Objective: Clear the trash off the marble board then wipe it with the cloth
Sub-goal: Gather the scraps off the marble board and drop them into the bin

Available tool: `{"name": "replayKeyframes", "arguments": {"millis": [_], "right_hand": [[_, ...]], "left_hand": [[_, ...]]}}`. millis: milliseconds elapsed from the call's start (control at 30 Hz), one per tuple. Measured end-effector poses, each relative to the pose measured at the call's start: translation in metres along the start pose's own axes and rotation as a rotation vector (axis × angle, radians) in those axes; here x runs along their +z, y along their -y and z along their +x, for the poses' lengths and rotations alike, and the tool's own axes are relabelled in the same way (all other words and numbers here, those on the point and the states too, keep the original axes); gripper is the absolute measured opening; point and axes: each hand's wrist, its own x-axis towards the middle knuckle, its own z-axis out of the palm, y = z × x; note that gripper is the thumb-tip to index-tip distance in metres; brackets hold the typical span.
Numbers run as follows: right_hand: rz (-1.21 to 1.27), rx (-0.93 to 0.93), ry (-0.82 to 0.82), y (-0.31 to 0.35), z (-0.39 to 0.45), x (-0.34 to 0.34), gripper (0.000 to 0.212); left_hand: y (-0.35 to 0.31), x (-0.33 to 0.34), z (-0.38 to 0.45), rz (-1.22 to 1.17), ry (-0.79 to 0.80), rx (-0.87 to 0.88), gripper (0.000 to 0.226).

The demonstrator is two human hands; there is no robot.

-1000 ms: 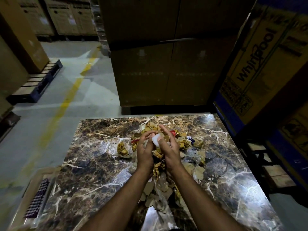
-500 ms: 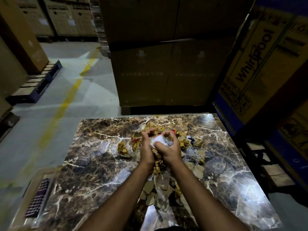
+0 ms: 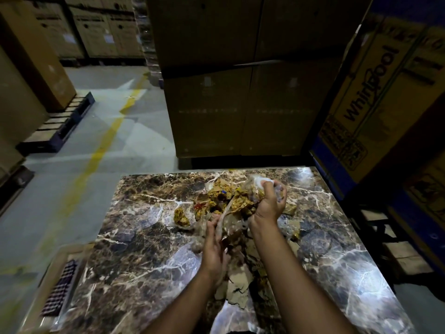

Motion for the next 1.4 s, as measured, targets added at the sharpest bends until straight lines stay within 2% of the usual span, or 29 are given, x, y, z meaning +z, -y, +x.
{"name": "replayKeyframes", "arguments": {"millis": [133,200,267,400,500,600,700,833,933,1033,1100,1200,1267,1400], "right_hand": [[-0.042,-0.056,0.005,-0.008,-0.010,-0.005,0.033],[-0.115,-0.096,0.039,-0.016,-0.010,-0.012,0.033],[-0.194,-0.161,0.095,-0.021,-0.012,-0.018,0.033],[-0.404,-0.404,0.333,-0.021,-0.016,-0.027,0.026],[-0.541,-0.506,0.558,-0.019,-0.018,-0.029,0.029],[-0.665,-0.530,0.770,-0.021,-0.018,-0.032,0.026],[-0.638,-0.412,0.897,-0.018,-0.019,-0.035,0.029],[-0.620,-0.248,0.880,-0.009,-0.030,-0.033,0.052],[-0.656,-0.194,0.858,-0.004,-0.033,-0.030,0.036],[-0.651,-0.216,0.861,-0.002,-0.033,-0.035,0.040],[-0.640,-0.257,0.859,-0.004,-0.034,-0.038,0.035],[-0.594,-0.308,0.874,-0.004,-0.034,-0.038,0.030],[-0.559,-0.332,0.895,-0.003,-0.031,-0.037,0.028],[-0.525,-0.338,0.978,-0.005,-0.028,-0.034,0.030]], "left_hand": [[-0.017,0.023,0.000,-0.111,-0.042,0.134,0.051],[-0.031,0.027,0.004,-0.143,-0.071,0.174,0.068],[-0.046,0.032,0.008,-0.148,-0.083,0.211,0.072],[-0.060,0.041,0.012,-0.062,-0.008,0.256,0.063],[-0.056,0.041,0.009,0.009,0.000,0.322,0.053],[-0.050,0.039,0.009,0.003,-0.014,0.348,0.047],[-0.047,0.034,0.010,0.034,0.006,0.368,0.045],[-0.043,0.028,0.011,0.084,-0.044,0.379,0.023],[-0.042,0.031,0.011,0.093,-0.053,0.411,0.026],[-0.043,0.036,0.009,0.095,-0.048,0.480,0.021],[-0.044,0.039,0.008,0.105,-0.066,0.533,0.025],[-0.041,0.043,0.008,0.133,-0.125,0.611,0.031],[-0.038,0.046,0.008,0.120,-0.162,0.662,0.027],[-0.036,0.049,0.001,0.084,-0.248,0.687,0.032]]}}
